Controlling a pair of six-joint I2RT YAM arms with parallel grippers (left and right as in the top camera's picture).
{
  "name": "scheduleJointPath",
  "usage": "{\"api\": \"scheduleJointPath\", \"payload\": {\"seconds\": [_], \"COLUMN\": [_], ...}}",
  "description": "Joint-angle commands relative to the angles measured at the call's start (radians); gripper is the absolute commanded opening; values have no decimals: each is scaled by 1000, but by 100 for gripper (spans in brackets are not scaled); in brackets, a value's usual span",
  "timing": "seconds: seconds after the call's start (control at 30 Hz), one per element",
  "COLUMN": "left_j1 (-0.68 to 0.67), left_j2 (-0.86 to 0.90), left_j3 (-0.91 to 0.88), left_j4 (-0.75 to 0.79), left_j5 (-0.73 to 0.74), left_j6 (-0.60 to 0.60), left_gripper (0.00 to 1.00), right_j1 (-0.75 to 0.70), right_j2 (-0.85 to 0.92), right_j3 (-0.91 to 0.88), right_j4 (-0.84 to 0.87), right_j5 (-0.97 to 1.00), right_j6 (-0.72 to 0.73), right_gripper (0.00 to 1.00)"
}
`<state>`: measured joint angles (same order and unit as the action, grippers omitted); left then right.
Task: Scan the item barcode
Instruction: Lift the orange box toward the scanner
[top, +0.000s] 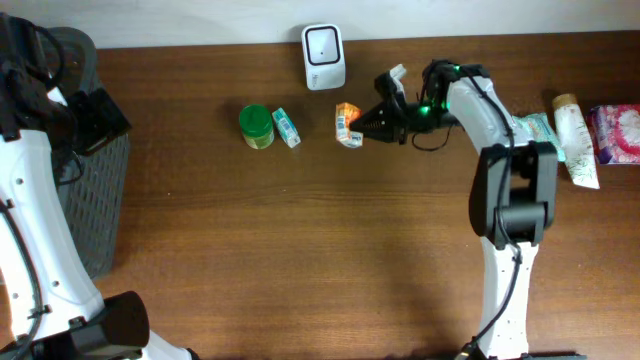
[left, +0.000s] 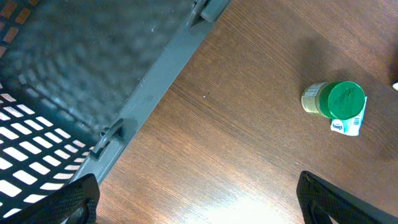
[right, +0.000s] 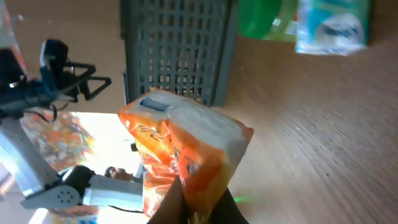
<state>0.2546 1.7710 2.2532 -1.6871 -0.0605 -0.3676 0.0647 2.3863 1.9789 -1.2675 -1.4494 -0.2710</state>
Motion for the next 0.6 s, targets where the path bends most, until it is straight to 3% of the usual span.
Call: {"api": "scheduleJointPath", "payload": {"seconds": [0.0,0.1,0.57], "left_j1": [4,4,4], "left_j2": [-21,-21,-21], "left_j3": [-1,-1,-1], "left_j4": [-1,-1,-1], "left_j5": [-8,-8,-8], "left_j6": [-14,-13,-13], "left_gripper": [99,99,99], "right_j1": [-8,-8,-13], "right_j2": [-192,-273,-285], "right_j3": [19,19,19], "right_j4": [0,0,18], "right_j5": [-18,95,93], "right_j6": [-96,-122,-210], "right_gripper": [4,4,4]}}
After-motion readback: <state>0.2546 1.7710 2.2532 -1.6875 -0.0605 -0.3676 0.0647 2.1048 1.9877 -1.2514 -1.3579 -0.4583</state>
